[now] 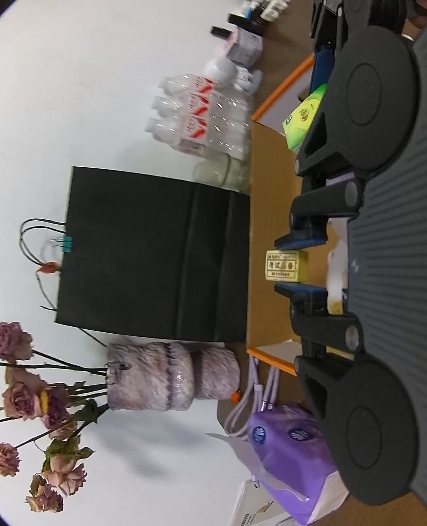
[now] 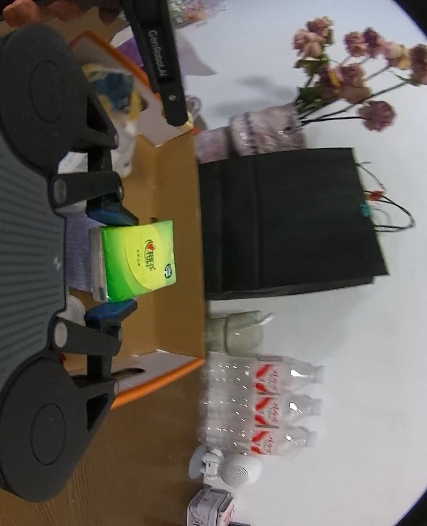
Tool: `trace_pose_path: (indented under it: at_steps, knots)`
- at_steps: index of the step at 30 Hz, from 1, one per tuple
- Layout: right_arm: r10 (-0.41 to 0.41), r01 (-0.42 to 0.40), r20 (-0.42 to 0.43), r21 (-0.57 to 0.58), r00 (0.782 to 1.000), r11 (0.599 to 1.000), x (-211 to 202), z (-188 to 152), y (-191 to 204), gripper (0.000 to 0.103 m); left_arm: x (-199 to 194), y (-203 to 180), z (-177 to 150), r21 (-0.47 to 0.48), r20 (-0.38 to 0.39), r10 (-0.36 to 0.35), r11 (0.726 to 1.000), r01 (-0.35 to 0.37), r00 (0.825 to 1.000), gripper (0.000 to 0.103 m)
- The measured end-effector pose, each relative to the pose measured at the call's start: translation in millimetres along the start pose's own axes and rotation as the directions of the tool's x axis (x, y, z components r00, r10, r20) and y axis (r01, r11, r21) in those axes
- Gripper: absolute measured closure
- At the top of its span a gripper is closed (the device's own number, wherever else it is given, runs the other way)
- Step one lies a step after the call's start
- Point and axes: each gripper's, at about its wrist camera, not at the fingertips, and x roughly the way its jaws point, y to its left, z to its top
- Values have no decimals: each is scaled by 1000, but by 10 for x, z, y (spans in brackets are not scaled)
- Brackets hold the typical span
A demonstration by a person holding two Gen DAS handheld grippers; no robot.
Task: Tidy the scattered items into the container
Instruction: 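Carry the tissue pack into the box and open the right tool while the left drops the yellow block in, then move the right tool to the white round lid while the left grasps a small white cap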
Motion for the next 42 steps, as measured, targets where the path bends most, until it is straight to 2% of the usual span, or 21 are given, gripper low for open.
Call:
trace_pose_path:
  at_steps: [3, 5, 6, 7, 8, 9, 13, 19, 27, 32, 38, 42]
  knots:
    - [6, -6, -3, -20, 1000, 1000, 16, -21, 52, 57, 22, -10, -48, 9, -6, 12, 1000, -12, 1000, 81]
    - [1, -1, 12, -29, 1000, 1000, -27, -18, 66, 56, 28, -1, -51, 4, 1, 37, 999, -37, 999, 75]
    - [1, 0, 25, -29, 1000, 1000, -51, -20, 61, 55, 19, -4, -53, 5, 5, 61, 998, -61, 998, 44]
    - [0, 1, 40, -24, 999, 1000, -71, -18, 51, 46, 14, -6, -44, 4, 11, 85, 996, -85, 996, 0]
    - [0, 1, 43, -20, 999, 1000, -83, -4, 40, 17, -9, -8, -39, -1, 30, 111, 994, -111, 993, 2]
    - [1, 0, 39, -16, 999, 1000, -85, 9, 27, 1, -40, -11, -35, -2, 55, 135, 991, -135, 989, 0]
    - [19, -18, 24, -29, 1000, 999, -91, 28, 50, 0, -99, -33, 0, 16, 80, 147, 989, -148, 986, 0]
    - [12, -11, 18, -63, 1000, 998, -98, 30, 121, 0, -103, -64, 3, 24, 71, 153, 988, -155, 986, 0]
    - [4, -3, 20, -37, 1000, 999, -109, 49, 47, 0, -112, -66, -5, 17, 75, 158, 987, -160, 985, 0]
    - [37, -37, 17, 2, 999, 999, -119, 68, -16, 0, -108, -66, -3, 16, 73, 159, 987, -161, 985, 0]
    - [23, -24, 21, 13, 999, 1000, -137, 81, -37, 0, -166, -56, 20, -2, 94, 159, 987, -160, 983, 0]
    - [24, -24, 36, 11, 999, 1000, -214, 107, -27, 0, -277, -10, 62, -49, 111, 157, 987, -152, 981, 0]
